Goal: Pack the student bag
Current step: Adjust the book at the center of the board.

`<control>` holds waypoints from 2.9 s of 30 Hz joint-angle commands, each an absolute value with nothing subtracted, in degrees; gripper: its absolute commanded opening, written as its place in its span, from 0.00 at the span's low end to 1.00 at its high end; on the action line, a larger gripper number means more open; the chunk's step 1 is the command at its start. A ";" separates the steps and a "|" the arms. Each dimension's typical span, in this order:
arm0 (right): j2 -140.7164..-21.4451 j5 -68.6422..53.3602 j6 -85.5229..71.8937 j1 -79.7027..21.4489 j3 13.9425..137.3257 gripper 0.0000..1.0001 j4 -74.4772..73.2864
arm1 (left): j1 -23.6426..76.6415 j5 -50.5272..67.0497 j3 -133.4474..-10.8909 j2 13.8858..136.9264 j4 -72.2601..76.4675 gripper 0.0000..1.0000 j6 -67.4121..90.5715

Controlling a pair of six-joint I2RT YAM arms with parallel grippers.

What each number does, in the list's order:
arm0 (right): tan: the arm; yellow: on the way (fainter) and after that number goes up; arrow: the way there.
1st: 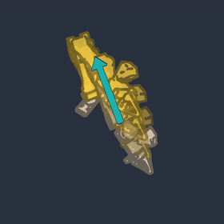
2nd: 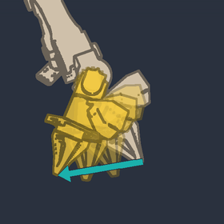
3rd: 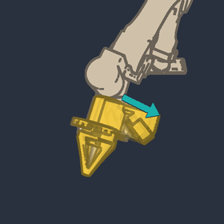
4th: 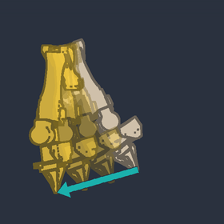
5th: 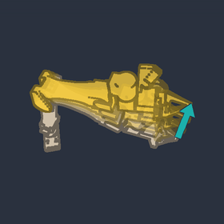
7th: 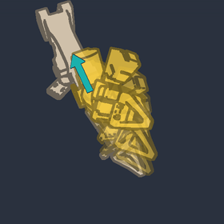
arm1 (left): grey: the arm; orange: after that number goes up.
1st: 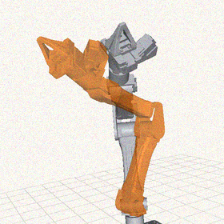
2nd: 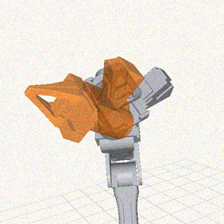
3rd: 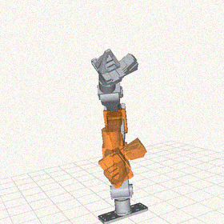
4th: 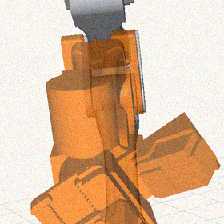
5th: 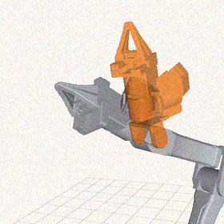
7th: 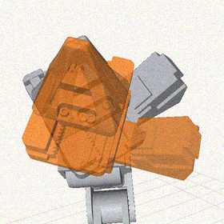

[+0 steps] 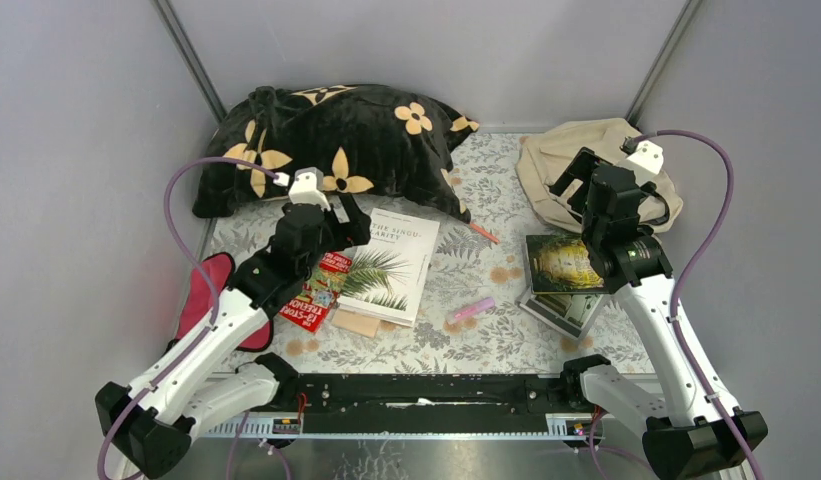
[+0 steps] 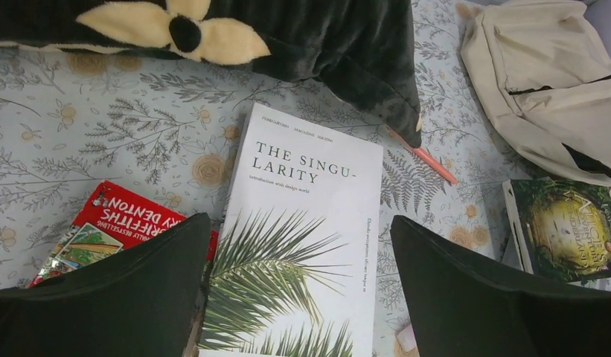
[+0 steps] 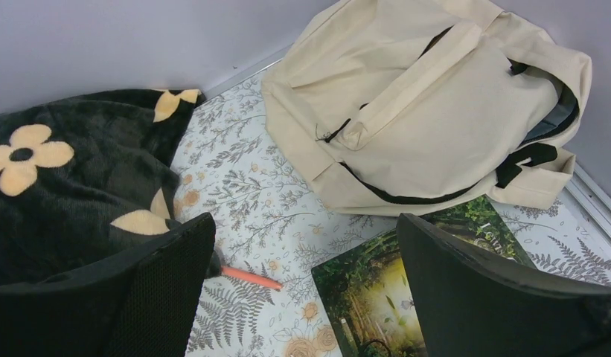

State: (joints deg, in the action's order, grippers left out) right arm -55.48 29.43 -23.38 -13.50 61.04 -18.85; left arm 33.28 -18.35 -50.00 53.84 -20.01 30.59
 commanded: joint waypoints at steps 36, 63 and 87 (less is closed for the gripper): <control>-72.81 28.56 -31.40 8.64 58.05 1.00 -33.44 | 51.65 -5.99 -60.22 72.41 -18.68 0.99 21.31; -66.83 -13.70 -33.79 14.74 32.11 1.00 -21.97 | 51.65 -4.87 -60.13 77.27 -16.63 0.99 21.80; -61.11 2.58 -34.20 14.15 46.90 1.00 -17.94 | 51.62 -3.34 -60.82 77.80 -16.95 0.99 21.39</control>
